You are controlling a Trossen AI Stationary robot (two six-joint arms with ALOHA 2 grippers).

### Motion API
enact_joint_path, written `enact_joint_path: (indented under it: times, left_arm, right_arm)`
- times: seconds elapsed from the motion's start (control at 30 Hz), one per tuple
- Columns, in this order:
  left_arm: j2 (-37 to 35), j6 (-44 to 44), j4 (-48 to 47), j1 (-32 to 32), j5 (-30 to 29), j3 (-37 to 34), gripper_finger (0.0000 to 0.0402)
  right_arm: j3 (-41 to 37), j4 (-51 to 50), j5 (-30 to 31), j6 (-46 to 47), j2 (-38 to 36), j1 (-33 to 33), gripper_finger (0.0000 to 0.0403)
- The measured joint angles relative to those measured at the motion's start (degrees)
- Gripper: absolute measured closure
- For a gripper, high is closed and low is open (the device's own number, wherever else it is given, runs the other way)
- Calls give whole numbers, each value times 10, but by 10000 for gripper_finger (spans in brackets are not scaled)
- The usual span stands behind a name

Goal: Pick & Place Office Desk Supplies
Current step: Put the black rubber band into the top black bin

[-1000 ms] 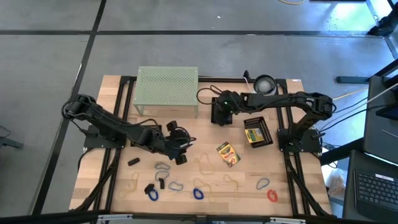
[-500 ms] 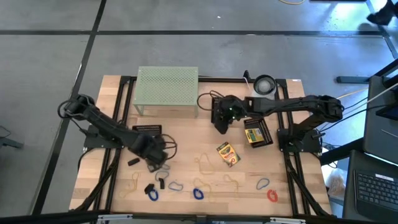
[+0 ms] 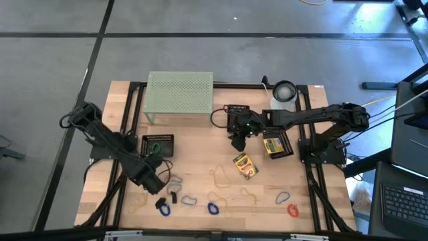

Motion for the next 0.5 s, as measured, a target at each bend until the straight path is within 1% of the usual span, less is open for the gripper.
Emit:
enact_joint_path:
  times: [0.13,0.27,0.5]
  left_arm:
    - [0,-35,46,-9,11,-45,233]
    - [0,-39,98,-7,11,-79,233]
    - [0,-87,108,-7,18,-119,233]
  right_arm:
    - [0,0,0,0,0,2,195]
    - [0,0,0,0,0,2,195]
    - [0,0,0,1,0,2,195]
